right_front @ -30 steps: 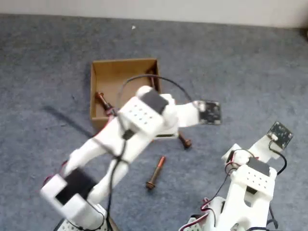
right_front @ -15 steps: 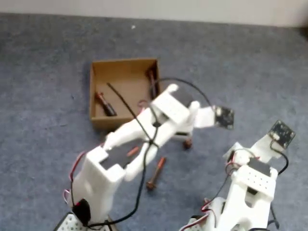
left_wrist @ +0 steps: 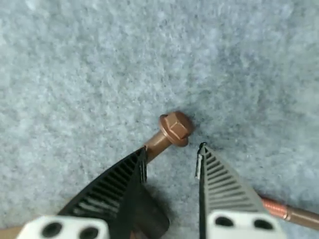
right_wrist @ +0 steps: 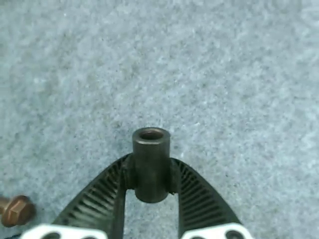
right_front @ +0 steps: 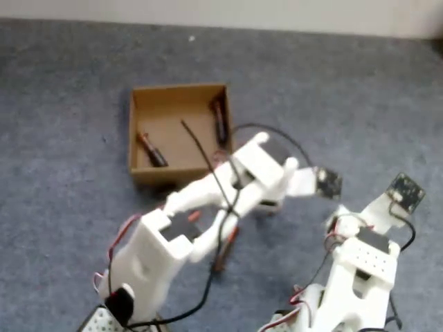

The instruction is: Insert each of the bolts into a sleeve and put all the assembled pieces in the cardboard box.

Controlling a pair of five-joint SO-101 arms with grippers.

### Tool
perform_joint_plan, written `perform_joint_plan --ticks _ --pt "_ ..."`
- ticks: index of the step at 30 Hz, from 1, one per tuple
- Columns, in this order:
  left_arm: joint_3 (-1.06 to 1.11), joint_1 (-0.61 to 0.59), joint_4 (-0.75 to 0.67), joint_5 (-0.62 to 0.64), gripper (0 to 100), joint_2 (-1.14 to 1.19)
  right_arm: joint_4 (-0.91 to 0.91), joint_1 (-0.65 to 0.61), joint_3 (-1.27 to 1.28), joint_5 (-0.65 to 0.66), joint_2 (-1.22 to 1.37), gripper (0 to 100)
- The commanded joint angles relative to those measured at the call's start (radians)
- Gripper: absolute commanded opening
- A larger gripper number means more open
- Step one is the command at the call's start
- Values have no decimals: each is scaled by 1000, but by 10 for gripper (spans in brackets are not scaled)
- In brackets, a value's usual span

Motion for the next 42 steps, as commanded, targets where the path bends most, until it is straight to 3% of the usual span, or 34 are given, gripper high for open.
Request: perform_joint_plan --ticks 1,9,13,19,25,42 --pt "-22 24 0 -6 104 15 -19 12 -10 -6 -25 5" --pt "-24 24 0 -3 75 22 -19 12 -10 -5 -25 5" --pt "-24 24 -64 37 78 21 -19 12 -10 -5 -25 5" --pt "-22 18 -127 91 194 27 -19 12 -10 -5 -25 5" --pt "-47 -4 -133 87 184 28 -19 12 -10 -5 -25 5" --pt "-79 10 -127 89 5 93 -19 12 -10 -5 -25 5"
